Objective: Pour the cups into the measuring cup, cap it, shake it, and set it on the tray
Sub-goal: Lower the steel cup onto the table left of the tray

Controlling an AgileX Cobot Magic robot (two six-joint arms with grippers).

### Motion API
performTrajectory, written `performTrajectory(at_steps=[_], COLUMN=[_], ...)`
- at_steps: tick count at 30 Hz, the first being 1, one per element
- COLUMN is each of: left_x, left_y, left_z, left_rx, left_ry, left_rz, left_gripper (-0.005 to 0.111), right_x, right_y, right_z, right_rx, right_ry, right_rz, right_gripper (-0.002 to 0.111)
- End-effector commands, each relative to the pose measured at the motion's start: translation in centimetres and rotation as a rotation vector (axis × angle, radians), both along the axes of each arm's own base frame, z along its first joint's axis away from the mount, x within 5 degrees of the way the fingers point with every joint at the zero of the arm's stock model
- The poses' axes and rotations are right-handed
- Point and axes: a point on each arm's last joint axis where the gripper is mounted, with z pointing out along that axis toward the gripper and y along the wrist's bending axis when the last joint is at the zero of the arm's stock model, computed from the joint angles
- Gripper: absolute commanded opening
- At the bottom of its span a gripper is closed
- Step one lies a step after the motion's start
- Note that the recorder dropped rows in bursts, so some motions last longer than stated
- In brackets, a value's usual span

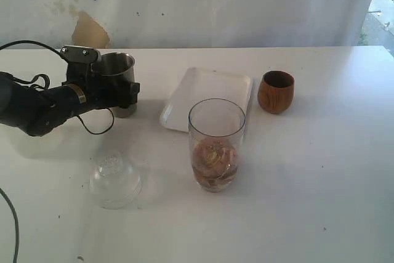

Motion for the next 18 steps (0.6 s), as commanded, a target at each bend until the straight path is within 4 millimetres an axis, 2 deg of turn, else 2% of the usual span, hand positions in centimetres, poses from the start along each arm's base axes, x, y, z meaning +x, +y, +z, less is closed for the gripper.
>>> performTrajectory(at_steps=[1,2,4,5,6,7,18], left_x=[0.06,0.07,0.08,0.09,0.08,0.06,-0.03], left_y=[-0.13,-0.14,-0.15,-0.17,-0.16,-0.12,-0.01], left_z=[0.17,0.19,0.23,0.26,0.25,0.24,0.30], left_rx=[-0.001,-0.002,-0.004,-0.003,-0.002,0.001,0.005], left_ry=[-0.011,-0.014,-0.018,-0.023,-0.021,-0.011,0.020], left_rz=[-0.013,-0.013,-0.015,-0.017,-0.017,-0.012,0.000], left_gripper=[0.033,0.050,0.074,0.092,0.102,0.105,0.105], right_x=[-0.01,-0.01,-0.01,-0.01,-0.01,-0.01,-0.01], right_y=[-0.03,-0.03,-0.03,-0.03,-0.03,-0.03,-0.03], right_z=[-0.15,-0.15,-0.15,-0.15,-0.15,-0.15,-0.15], right_rx=[-0.003,-0.003,-0.003,-0.003,-0.003,-0.003,-0.003], right_ry=[0.000,0.000,0.000,0.000,0.000,0.000,0.000], right_rz=[-0.004,-0.004,-0.004,-0.004,-0.004,-0.004,-0.004], right_gripper=[0.000,0.000,0.000,0.000,0.000,0.000,0.000])
